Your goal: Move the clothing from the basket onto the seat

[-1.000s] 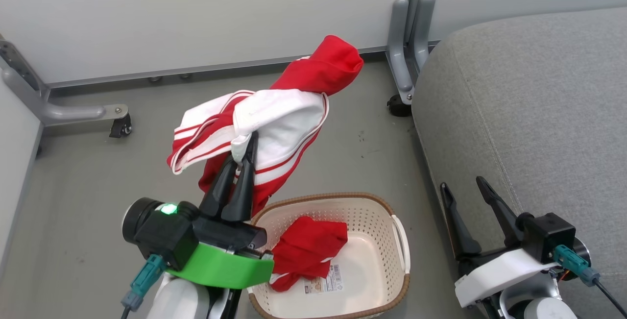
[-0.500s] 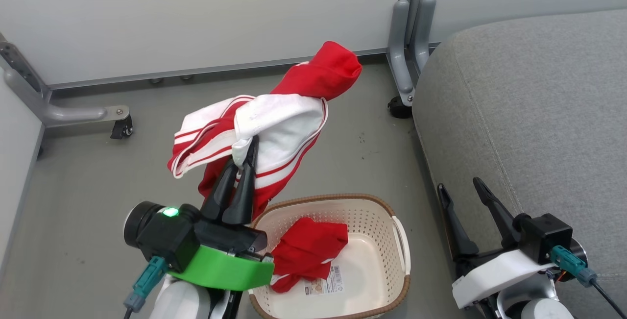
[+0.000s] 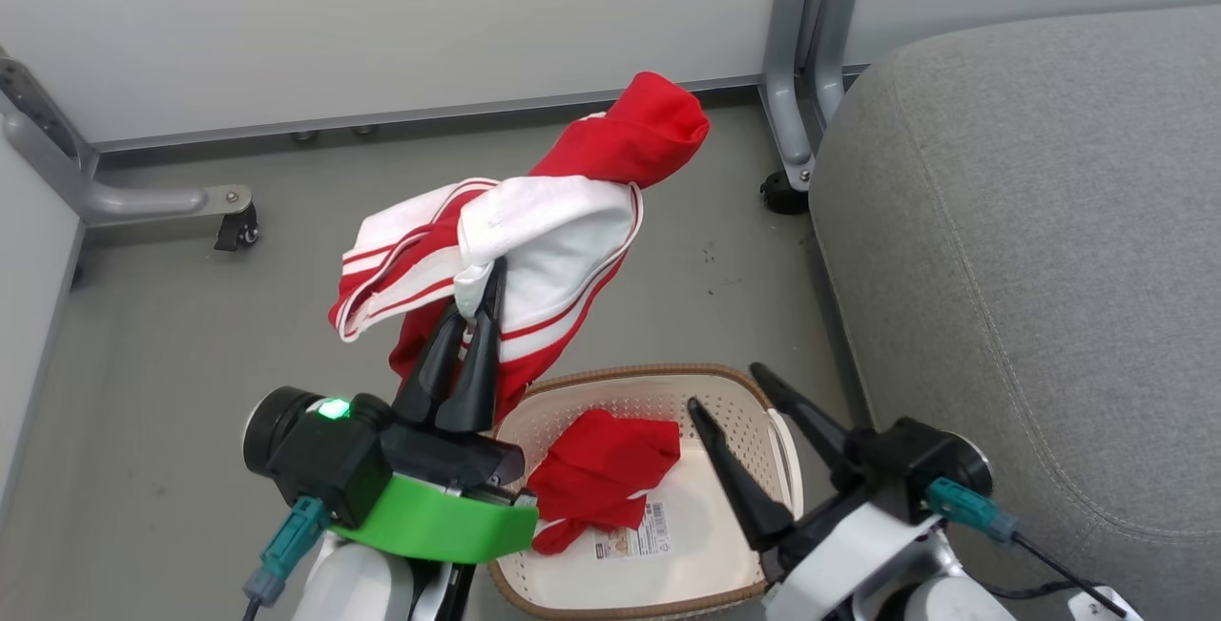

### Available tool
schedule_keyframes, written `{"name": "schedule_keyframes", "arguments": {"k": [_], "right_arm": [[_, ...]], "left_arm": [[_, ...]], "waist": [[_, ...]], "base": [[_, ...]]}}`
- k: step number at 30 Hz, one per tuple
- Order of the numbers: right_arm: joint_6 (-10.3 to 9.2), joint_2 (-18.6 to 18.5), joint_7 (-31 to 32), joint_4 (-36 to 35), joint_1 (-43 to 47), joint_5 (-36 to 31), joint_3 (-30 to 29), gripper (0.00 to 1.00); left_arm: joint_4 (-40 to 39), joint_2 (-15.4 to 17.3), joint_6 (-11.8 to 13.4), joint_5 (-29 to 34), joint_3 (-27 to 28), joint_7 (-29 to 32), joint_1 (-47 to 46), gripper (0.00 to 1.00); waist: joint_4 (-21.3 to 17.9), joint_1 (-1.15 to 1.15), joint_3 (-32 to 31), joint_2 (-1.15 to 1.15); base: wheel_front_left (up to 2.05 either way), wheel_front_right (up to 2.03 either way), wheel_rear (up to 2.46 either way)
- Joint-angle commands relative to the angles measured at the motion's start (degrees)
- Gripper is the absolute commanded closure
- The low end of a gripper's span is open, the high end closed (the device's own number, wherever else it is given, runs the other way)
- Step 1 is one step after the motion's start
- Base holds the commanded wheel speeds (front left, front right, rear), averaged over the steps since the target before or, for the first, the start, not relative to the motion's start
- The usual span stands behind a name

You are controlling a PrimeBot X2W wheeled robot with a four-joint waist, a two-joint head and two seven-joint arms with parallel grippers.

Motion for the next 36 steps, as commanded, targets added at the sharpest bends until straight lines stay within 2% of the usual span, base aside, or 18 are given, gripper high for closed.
{"name": "schedule_keyframes", "arguments": {"k": [1,7,15,32,33,34,36], "right_arm": [[0.00,-0.44,-0.17,0.49,-1.68,0.99,2.30,0.00],[0.00,-1.49,-1.65,2.59,-7.94,4.21,11.62,0.00],[0.00,-0.88,-4.52,7.73,-17.58,6.93,19.40,0.00],[0.00,2.94,-9.53,21.63,-30.77,10.83,25.63,0.00],[0.00,3.07,-9.68,22.12,-31.08,11.11,25.88,0.67],[0.00,3.25,-9.88,22.53,-31.49,11.60,26.15,1.00],[0.00,3.48,-10.08,23.23,-32.02,12.33,26.82,1.00]], "left_arm": [[-0.24,0.04,-0.20,0.49,-0.11,-0.03,-1.03,1.00],[-0.04,-0.14,-0.24,0.38,-0.67,-0.03,-1.85,1.00],[0.00,-0.28,-0.26,0.14,-1.88,-0.03,-2.58,1.00],[0.78,-0.41,-0.05,-0.94,-4.75,-0.03,-3.44,1.00],[0.80,-0.42,-0.05,-1.01,-4.87,-0.03,-3.46,1.00],[0.81,-0.42,-0.04,-1.15,-4.98,-0.03,-3.48,1.00],[0.84,-0.43,0.09,-1.29,-5.08,-0.03,-3.47,1.00]], "waist": [[0.35,0.00,0.36,0.00],[1.16,0.00,1.23,0.00],[2.12,0.00,2.14,0.00],[3.49,0.00,2.42,0.00],[3.51,0.00,2.40,0.00],[3.53,0.00,2.37,0.00],[3.52,0.00,2.32,0.00]], "base": [[0.00,0.00,0.00],[0.00,0.00,0.00],[0.00,0.00,0.00],[0.00,0.00,0.00],[0.00,0.00,0.00],[0.00,0.00,0.00],[0.00,0.00,0.00]]}}
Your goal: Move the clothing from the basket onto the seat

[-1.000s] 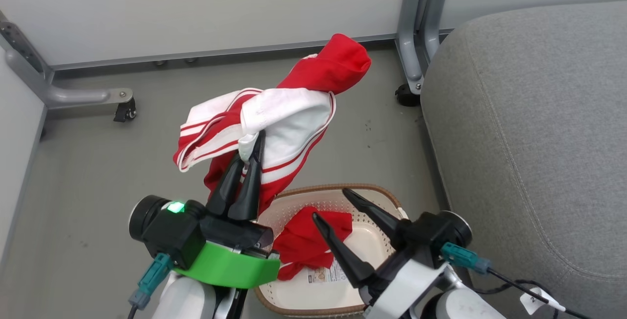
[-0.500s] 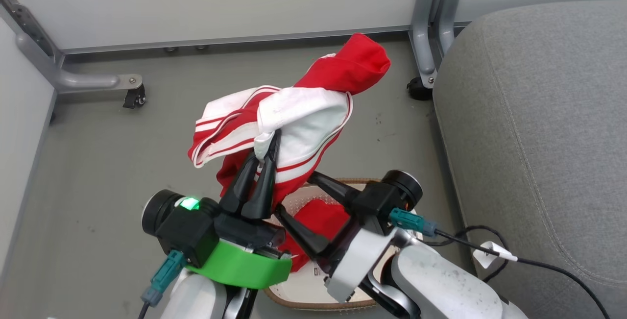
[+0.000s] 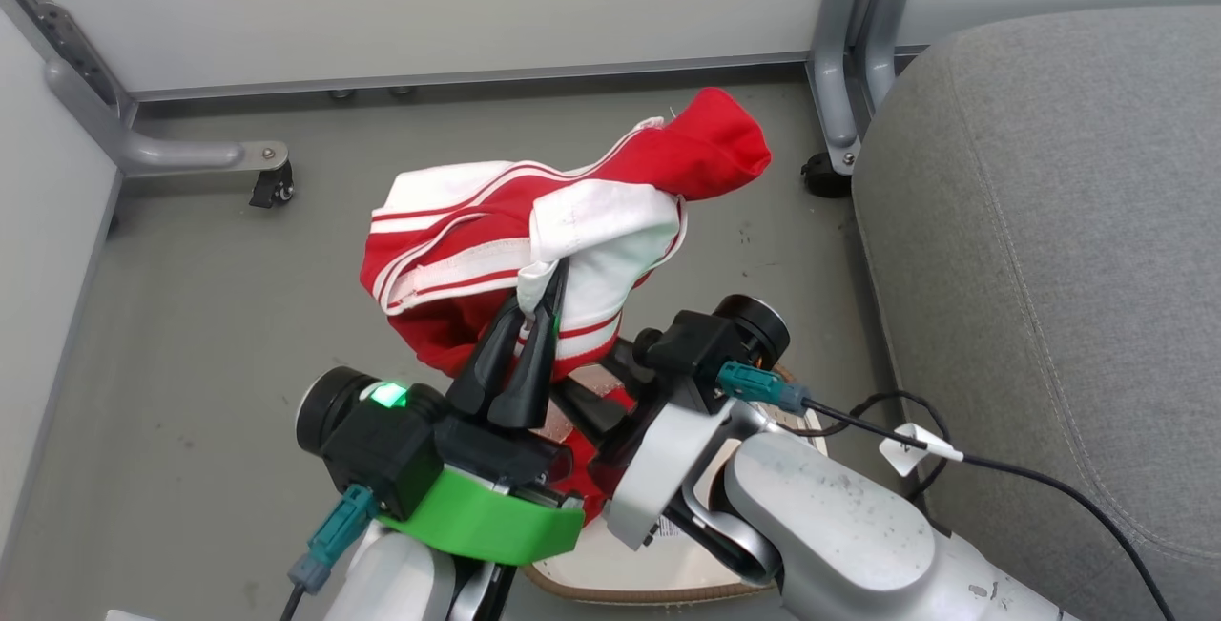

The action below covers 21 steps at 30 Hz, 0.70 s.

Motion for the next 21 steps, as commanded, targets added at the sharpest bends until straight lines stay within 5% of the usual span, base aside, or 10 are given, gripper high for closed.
{"name": "schedule_keyframes", "arguments": {"k": [1,19,21], "right_arm": [[0.00,0.25,-0.45,0.37,-0.72,0.46,0.35,1.00],[0.00,-0.75,-1.94,2.87,-2.43,3.31,2.37,1.00],[0.00,-0.92,-2.05,2.91,-2.47,3.26,2.19,1.00]], "left_arm": [[0.10,-0.04,0.24,-0.20,-0.10,-0.03,-0.91,1.00],[0.50,-0.04,0.85,-0.29,0.47,-0.03,-0.71,1.00],[0.50,-0.04,1.04,-0.28,0.54,-0.03,-0.79,0.65]], "waist": [[-0.04,0.00,-0.03,0.00],[-0.68,0.00,-0.25,0.00],[-0.63,0.00,-0.27,0.00]], "base": [[0.00,0.00,0.00],[0.00,0.00,0.00],[0.00,0.00,0.00]]}}
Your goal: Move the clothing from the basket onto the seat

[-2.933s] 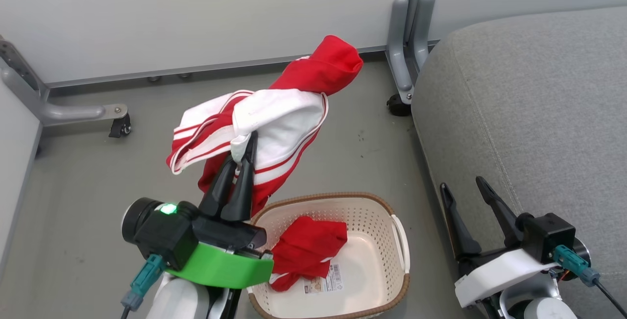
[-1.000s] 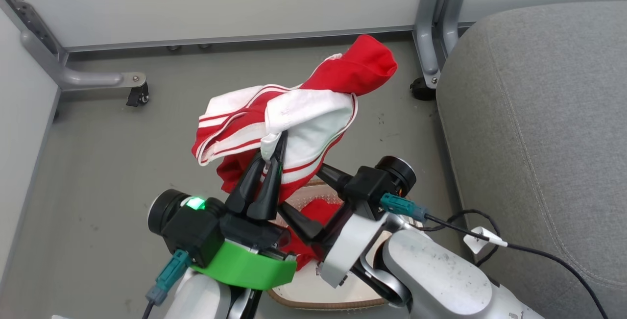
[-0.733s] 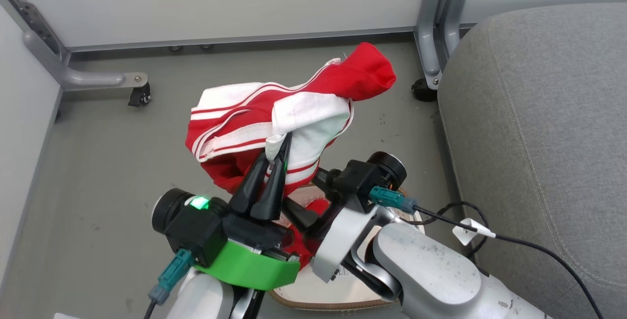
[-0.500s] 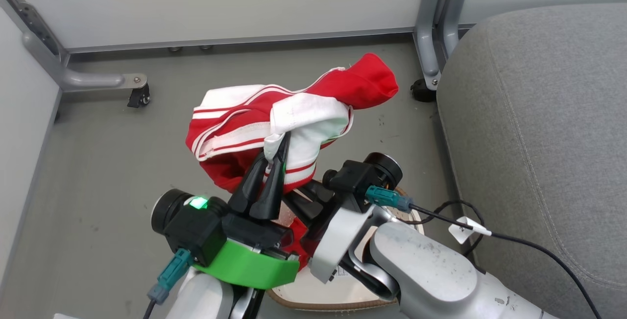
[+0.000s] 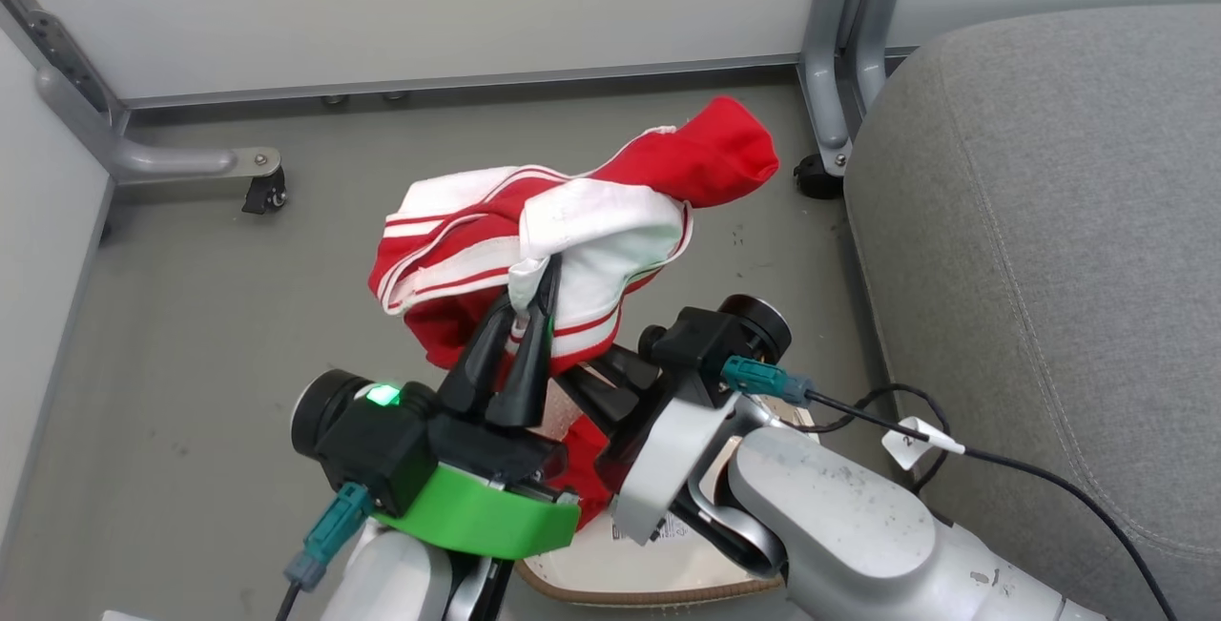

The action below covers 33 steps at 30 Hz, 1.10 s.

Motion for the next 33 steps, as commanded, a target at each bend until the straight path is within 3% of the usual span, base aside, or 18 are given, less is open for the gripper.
{"name": "schedule_keyframes", "arguments": {"k": [1,2,6,22,33], "right_arm": [[0.00,-0.47,-0.39,0.24,-0.80,-0.03,-0.32,1.00],[0.00,-0.55,-0.41,0.26,-0.84,-0.12,-0.43,1.00],[0.00,-0.83,-0.50,0.70,-0.90,-0.94,-1.21,1.00],[0.00,-2.17,-0.52,4.87,0.67,-1.89,-4.83,1.00],[0.00,-2.59,-0.52,6.65,1.64,-2.36,-7.14,1.00]], "left_arm": [[-0.61,0.00,0.70,-0.60,0.57,-0.03,-0.82,0.04],[-0.94,0.02,0.87,-0.47,0.64,-0.03,-0.92,0.00],[-1.36,0.15,0.68,0.74,0.92,-0.02,-0.78,0.00],[1.58,8.48,-1.50,4.87,-3.57,4.84,5.22,0.00],[3.08,9.41,-1.22,4.34,-4.80,6.19,6.49,0.00]], "waist": [[0.08,0.00,0.02,0.00],[0.13,0.00,0.04,0.00],[0.32,0.00,0.05,0.00],[1.52,0.00,0.06,0.00],[1.50,0.00,0.53,0.00]], "base": [[0.00,0.00,0.00],[0.00,0.00,0.00],[0.00,0.00,0.00],[0.00,0.00,0.00],[0.00,0.00,0.00]]}}
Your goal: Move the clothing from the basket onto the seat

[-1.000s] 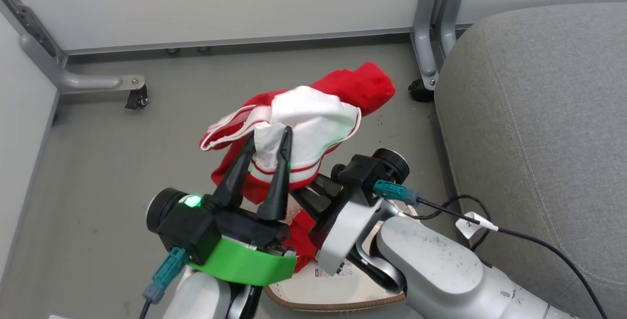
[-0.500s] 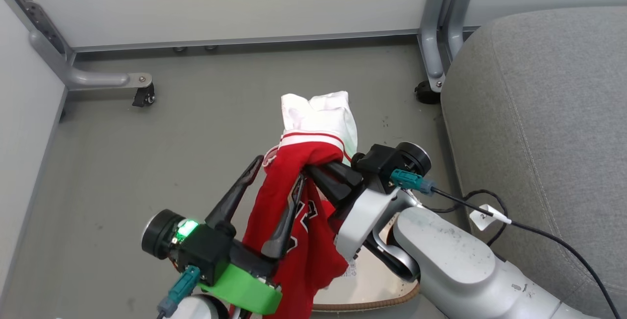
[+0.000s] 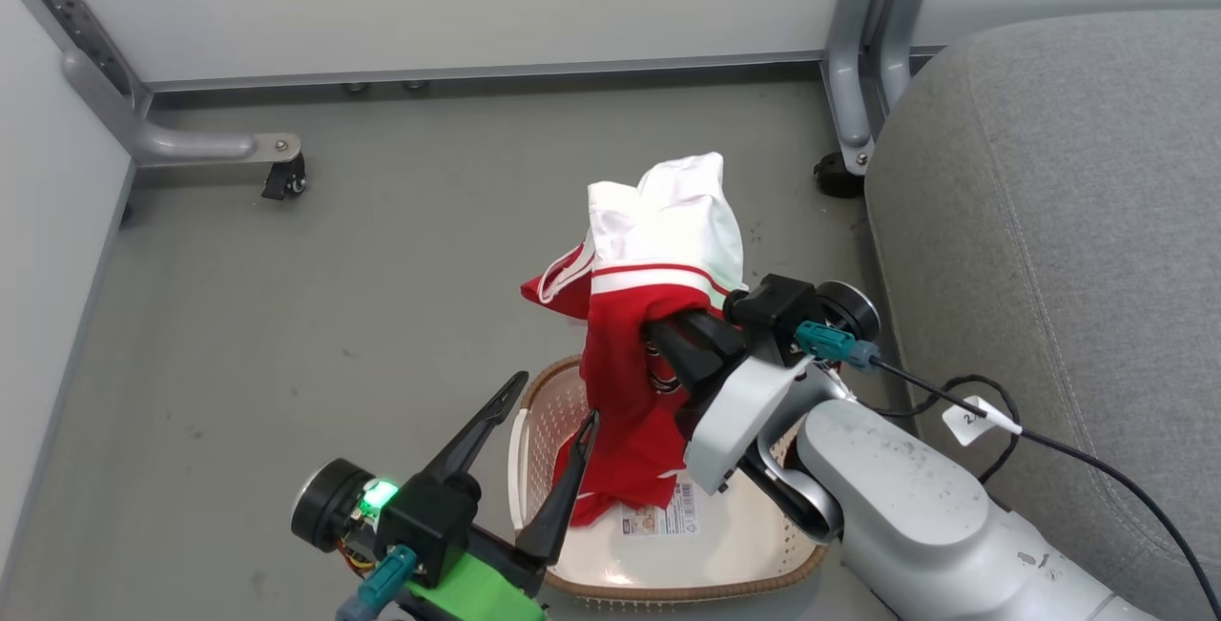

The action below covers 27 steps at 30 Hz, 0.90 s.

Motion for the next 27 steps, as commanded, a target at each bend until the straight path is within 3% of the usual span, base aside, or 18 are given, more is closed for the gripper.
{"name": "schedule_keyframes", "arguments": {"k": [1,10,27], "right_arm": [[0.00,-0.03,-0.27,0.16,0.90,-0.28,-0.48,1.00],[0.00,0.14,-0.27,-0.54,1.05,-0.68,-2.62,1.00],[0.00,-1.80,-0.27,-3.79,3.72,-1.77,-12.15,1.00]], "left_arm": [[0.11,0.51,0.32,-0.04,0.09,-0.07,0.21,0.00],[-0.34,1.42,0.81,-0.05,0.17,0.09,-0.58,0.00],[-1.24,1.59,0.70,-0.30,-1.64,2.04,-3.60,0.00]], "waist": [[-0.35,0.00,0.07,0.00],[-5.82,0.00,0.21,0.00],[-25.30,0.00,2.53,0.00]], "base": [[0.00,0.00,0.00],[0.00,0.00,0.00],[0.00,0.00,0.00]]}}
